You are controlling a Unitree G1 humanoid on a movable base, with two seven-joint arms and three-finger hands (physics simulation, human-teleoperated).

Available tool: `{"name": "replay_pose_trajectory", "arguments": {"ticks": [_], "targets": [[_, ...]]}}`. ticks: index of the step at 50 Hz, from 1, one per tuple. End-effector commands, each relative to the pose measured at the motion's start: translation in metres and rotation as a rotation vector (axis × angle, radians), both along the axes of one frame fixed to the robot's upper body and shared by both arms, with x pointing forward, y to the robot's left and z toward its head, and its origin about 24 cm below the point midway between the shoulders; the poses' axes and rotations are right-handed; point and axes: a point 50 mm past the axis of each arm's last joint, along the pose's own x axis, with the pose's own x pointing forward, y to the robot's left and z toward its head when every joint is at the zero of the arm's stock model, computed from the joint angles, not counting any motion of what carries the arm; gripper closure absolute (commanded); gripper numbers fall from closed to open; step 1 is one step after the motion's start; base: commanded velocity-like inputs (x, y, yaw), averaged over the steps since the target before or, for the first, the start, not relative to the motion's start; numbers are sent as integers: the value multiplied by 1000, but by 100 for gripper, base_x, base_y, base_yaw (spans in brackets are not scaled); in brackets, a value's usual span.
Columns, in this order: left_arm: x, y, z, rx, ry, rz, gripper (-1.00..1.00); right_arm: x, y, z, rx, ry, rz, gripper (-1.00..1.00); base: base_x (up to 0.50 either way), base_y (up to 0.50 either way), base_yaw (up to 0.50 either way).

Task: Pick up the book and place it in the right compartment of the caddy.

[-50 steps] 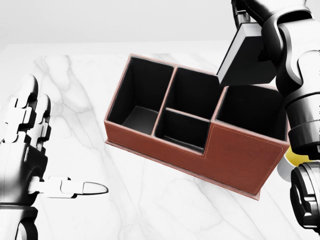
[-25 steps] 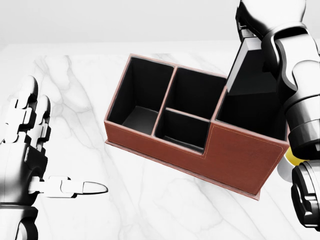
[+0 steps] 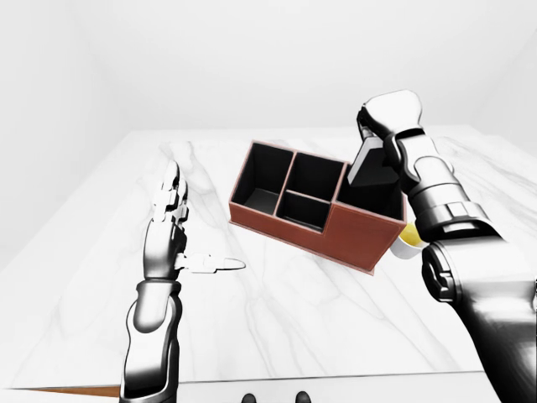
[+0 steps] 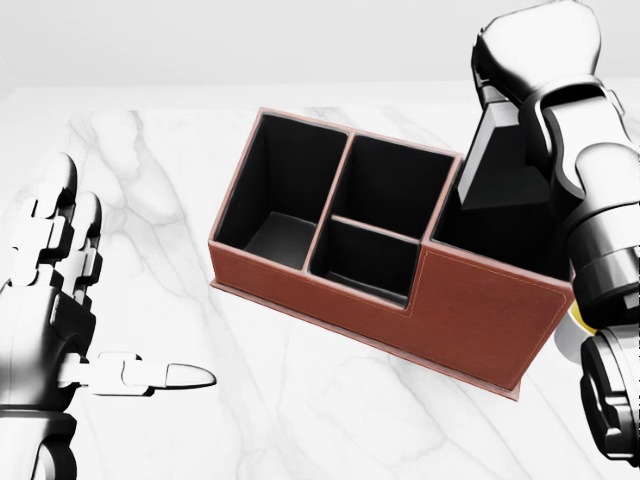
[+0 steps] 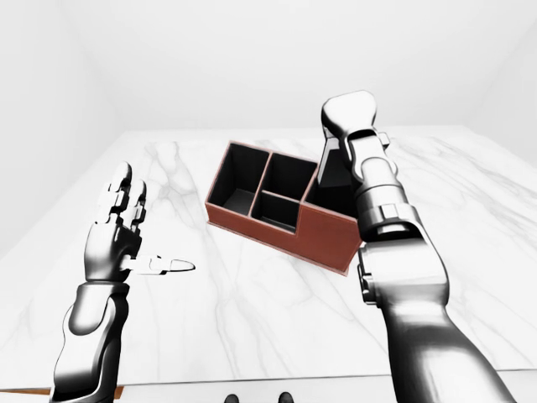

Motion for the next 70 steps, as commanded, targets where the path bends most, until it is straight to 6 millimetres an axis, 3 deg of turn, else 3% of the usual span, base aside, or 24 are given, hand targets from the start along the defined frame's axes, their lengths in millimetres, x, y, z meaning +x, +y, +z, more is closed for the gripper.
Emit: {"name": "replay_pose_trajectory", "arguments": {"ticks": [1,38,70], "targets": [[0,0,0,0,1,-1,-100,0,3,-3,-25,-29,13,100,0,0,0],[0,0,-1,-1,5,1,-100,1,8,-34,-51,31,30,100,0,0,0],[1,2,0,-6,6,11,-100,1,11,-49,-59,60,38,100,0,0,0]]}}
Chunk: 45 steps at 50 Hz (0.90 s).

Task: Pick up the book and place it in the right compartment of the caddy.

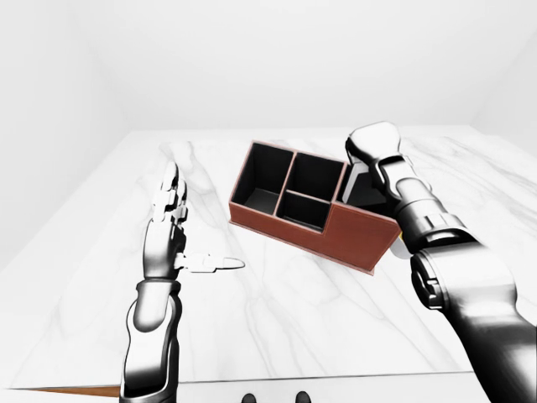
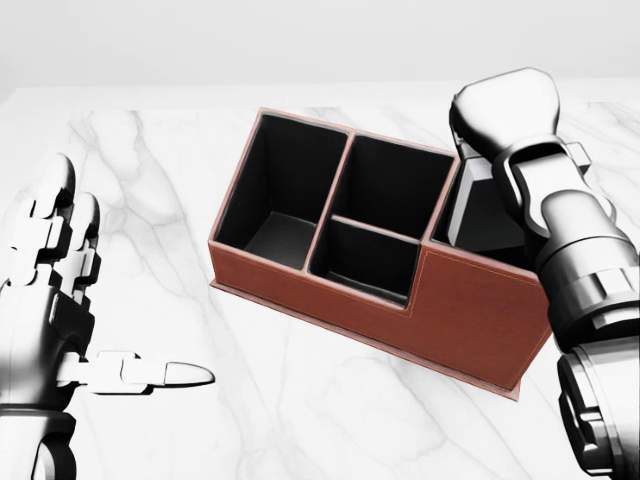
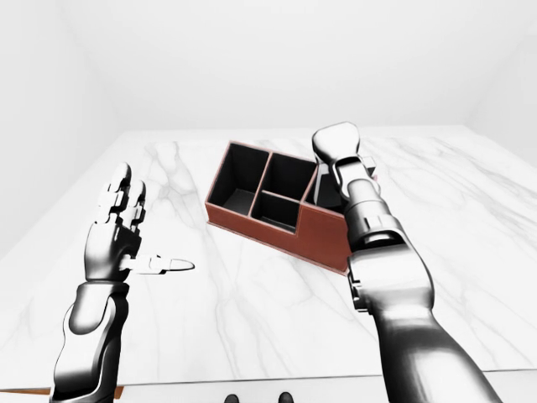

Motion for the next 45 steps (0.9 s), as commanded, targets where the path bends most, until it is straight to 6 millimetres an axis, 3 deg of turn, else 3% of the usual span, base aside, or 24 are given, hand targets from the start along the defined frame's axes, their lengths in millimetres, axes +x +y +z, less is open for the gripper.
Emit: {"name": "replay_pose_trajectory", "arguments": {"ticks": [1,45], "targets": [[0,0,0,-2,-1,3,-100,0,3,4,-17,-38,18,100,0,0,0],[2,2,-3,-5,15,18,-100,-5,-5,-26,-24,4,-60,100,0,0,0]]}}
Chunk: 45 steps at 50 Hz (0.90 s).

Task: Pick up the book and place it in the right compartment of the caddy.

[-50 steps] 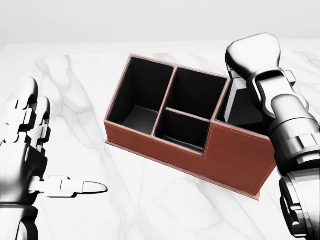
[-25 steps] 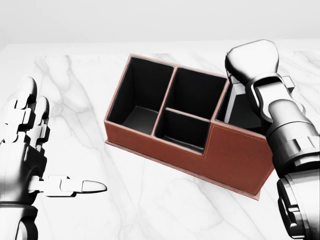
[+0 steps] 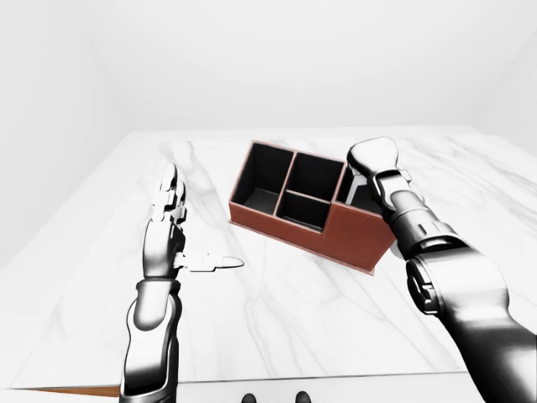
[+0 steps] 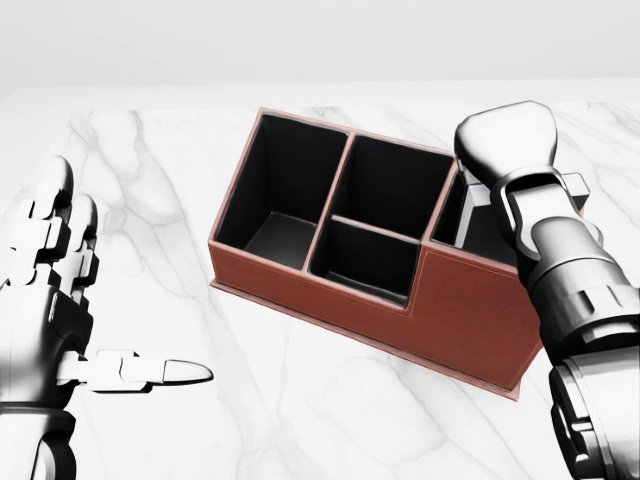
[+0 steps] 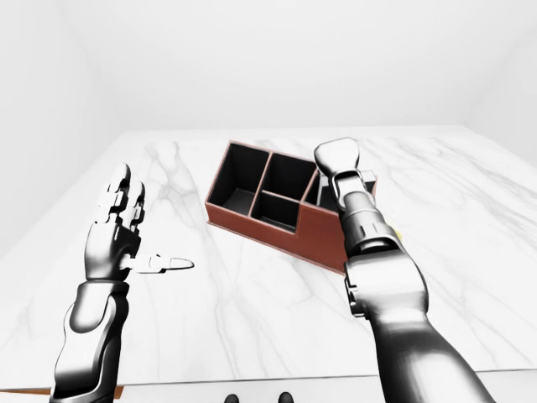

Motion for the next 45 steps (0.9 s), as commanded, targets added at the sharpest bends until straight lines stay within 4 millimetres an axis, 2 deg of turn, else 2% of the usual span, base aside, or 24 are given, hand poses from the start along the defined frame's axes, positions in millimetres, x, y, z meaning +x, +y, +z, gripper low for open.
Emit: {"name": "replay_pose_trajectory", "arguments": {"ticks": [1,30,31,32,33,34,35,36,41,45], "targets": [[1,1,-1,-3,4,5,-100,0,0,1,-27,-34,-5,100,0,0,0],[1,1,-2,-2,8,10,-100,-3,-1,-12,-38,-8,-21,100,0,0,0],[1,1,-2,-2,8,10,-100,-3,-1,-11,-37,-10,-22,94,0,0,0],[1,1,-2,-2,7,11,-100,-3,-2,-10,-40,-15,-21,54,0,0,0],[1,1,-2,-2,7,11,-100,-3,-2,-10,-40,-15,-21,54,0,0,0],[1,1,-2,-4,8,11,-100,-3,-2,-8,-40,-20,-20,-29,0,0,0],[1,1,-1,-4,8,11,-100,-3,-2,-8,-40,-22,-20,-74,0,0,0],[1,1,-1,-4,7,10,-100,-2,-2,-7,-38,-25,-21,-100,0,0,0],[1,1,-1,-4,6,12,-100,0,-2,7,-30,-60,-13,-100,0,0,0],[1,2,0,-4,2,12,-100,3,-2,28,-22,-107,5,-100,0,0,0]]}}
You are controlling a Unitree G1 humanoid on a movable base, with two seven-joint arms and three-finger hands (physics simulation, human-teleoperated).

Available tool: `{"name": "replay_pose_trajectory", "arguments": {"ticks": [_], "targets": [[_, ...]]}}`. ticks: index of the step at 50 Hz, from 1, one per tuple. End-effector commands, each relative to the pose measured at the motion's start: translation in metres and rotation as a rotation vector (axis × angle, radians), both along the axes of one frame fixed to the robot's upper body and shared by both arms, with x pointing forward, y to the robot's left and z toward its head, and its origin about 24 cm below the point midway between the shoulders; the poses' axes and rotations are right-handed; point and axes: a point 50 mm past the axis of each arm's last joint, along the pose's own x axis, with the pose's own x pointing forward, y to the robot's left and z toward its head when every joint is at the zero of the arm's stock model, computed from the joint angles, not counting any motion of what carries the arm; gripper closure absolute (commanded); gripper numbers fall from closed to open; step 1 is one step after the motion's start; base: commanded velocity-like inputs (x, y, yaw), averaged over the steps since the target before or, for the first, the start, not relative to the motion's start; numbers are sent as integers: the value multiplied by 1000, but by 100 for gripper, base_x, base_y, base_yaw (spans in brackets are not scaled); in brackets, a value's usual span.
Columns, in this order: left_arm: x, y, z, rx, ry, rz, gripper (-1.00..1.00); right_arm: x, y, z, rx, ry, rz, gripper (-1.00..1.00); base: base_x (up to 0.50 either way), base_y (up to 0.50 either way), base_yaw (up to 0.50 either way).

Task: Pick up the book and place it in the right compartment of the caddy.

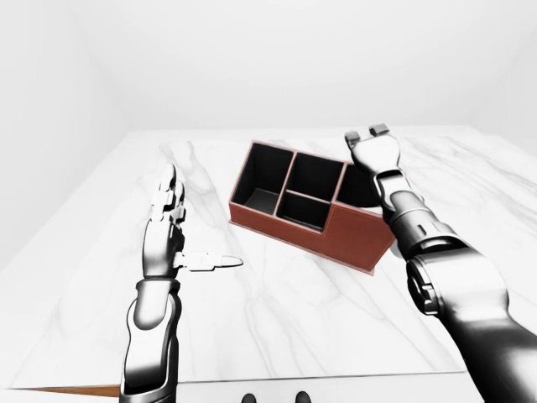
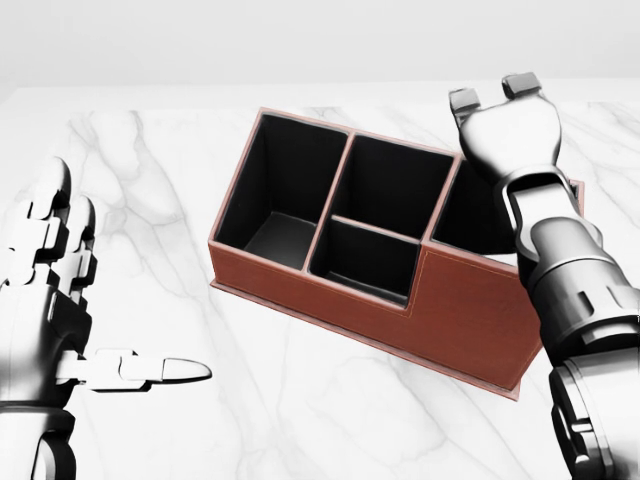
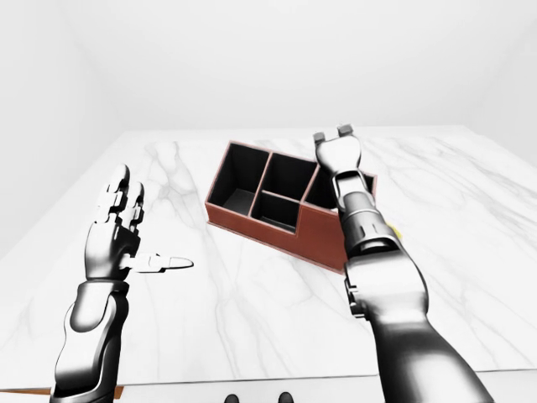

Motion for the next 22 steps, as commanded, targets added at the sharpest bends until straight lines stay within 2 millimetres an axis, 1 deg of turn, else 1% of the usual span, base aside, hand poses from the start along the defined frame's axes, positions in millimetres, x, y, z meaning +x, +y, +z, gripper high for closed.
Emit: {"name": "replay_pose_trajectory", "arguments": {"ticks": [1,2,3,7,11,22], "targets": [[0,0,1,-1,-5,1,-100,5,0,36,16,-94,35,-100,0,0,0],[0,0,1,-2,-5,1,-100,5,0,41,23,-104,40,-100,0,0,0],[0,0,1,-2,-7,1,-100,6,0,52,29,-127,53,-100,0,0,0],[0,0,2,-3,-10,-1,-100,5,-3,72,41,-161,63,-100,0,0,0],[0,0,3,-4,-14,-4,-100,4,-7,79,44,-176,58,-100,0,0,0],[-1,0,4,-1,-21,-6,-100,3,-9,83,58,-183,54,-100,0,0,0]]}}
